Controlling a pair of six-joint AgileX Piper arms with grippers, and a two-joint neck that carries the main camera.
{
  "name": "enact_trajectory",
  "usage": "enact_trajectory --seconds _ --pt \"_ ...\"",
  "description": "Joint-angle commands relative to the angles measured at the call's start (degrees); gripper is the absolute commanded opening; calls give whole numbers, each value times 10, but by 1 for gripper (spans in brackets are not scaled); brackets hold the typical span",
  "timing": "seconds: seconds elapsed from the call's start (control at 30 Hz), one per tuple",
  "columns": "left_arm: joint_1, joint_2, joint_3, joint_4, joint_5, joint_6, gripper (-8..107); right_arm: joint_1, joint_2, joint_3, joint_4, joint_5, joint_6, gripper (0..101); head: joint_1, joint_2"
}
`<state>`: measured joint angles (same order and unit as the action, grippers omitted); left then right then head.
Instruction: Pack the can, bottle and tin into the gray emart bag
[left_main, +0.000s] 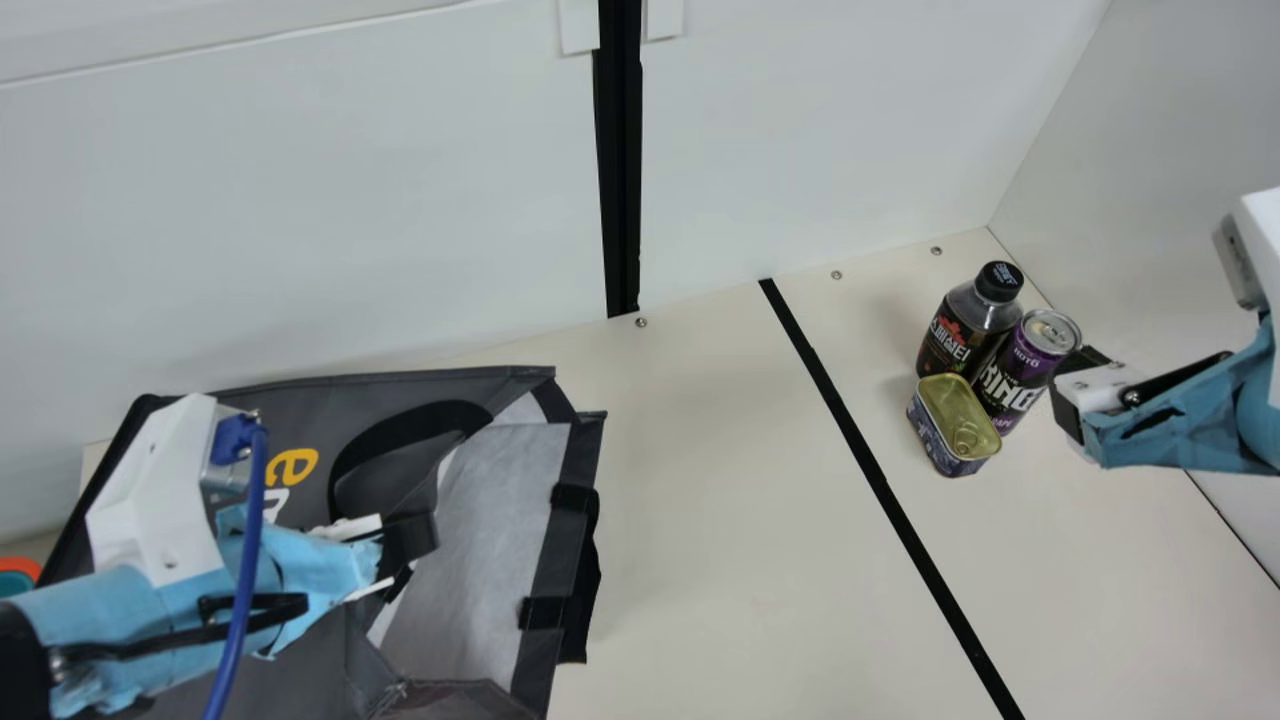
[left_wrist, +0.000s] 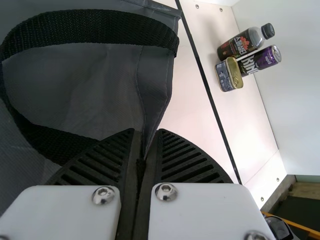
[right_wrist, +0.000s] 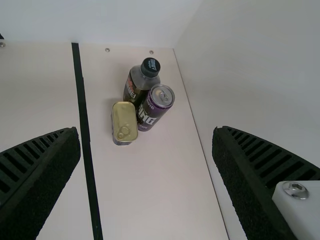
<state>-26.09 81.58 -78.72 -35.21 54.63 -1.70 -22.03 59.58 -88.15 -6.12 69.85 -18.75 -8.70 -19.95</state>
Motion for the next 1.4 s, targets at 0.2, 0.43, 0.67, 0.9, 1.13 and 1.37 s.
enact_trajectory --seconds 0.2,0.43,0.67,0.9,1.13,1.37 --pt "0 0 0 0 0 0 10 -48 17 -10 38 0 -46 91 -13 0" --pt "0 0 0 0 0 0 10 -95 34 -11 72 -4 -91 91 -13 0" --pt "0 0 0 0 0 0 10 -131 51 -8 98 -8 -129 91 -13 0" --pt "0 0 0 0 0 0 10 -151 67 -8 113 -8 -155 91 -13 0" --pt "0 0 0 0 0 0 10 -158 82 -7 113 -7 -168 91 -13 0" --pt "0 0 0 0 0 0 10 -168 99 -5 118 -7 -179 91 -13 0"
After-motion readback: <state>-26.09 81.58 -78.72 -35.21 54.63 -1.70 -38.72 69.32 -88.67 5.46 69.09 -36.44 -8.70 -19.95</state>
